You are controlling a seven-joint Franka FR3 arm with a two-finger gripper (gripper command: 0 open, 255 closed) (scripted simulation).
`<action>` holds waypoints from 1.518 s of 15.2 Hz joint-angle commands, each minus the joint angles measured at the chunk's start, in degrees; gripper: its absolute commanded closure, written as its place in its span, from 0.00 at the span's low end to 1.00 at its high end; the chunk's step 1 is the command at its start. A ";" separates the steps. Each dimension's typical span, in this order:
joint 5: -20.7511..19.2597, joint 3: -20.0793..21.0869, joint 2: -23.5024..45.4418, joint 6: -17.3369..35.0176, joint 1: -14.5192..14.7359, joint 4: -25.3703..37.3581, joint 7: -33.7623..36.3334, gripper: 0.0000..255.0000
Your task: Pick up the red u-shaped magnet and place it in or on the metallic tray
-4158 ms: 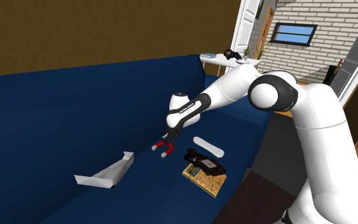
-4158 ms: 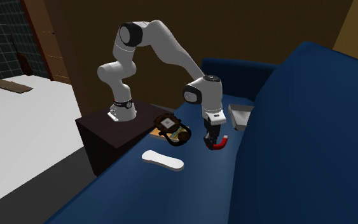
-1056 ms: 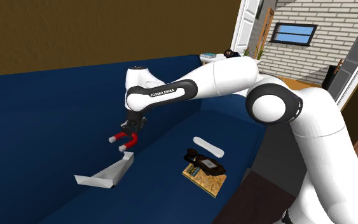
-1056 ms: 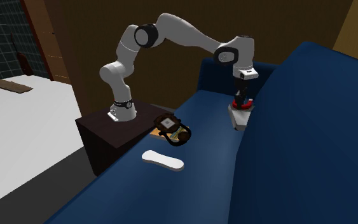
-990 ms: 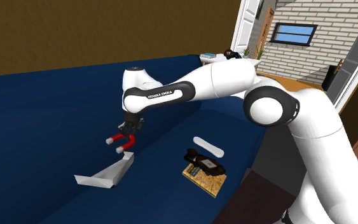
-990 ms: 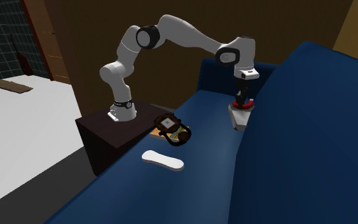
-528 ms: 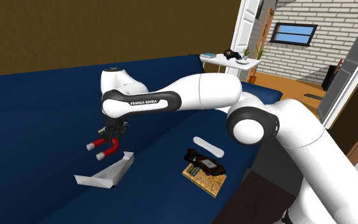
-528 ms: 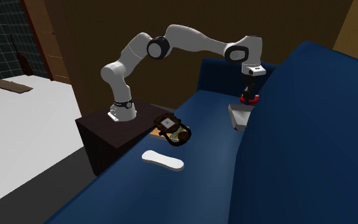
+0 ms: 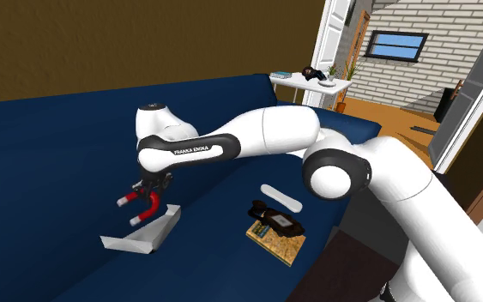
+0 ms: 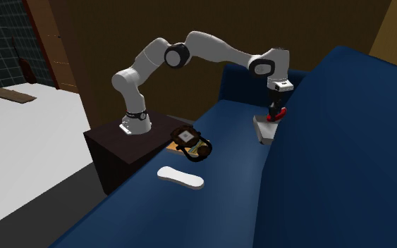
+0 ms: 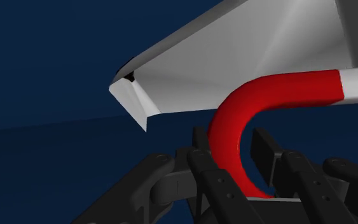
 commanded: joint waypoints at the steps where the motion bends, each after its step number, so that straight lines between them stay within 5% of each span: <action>1: -0.05 -0.03 0.40 1.65 0.04 -1.30 0.14 1.00; 13: -0.10 -0.08 1.89 4.49 0.04 -2.65 0.21 1.00; 14: -0.11 -0.08 1.90 4.39 0.10 -2.53 0.27 0.00; 23: 0.00 0.02 -2.38 0.42 0.02 -2.84 0.17 0.00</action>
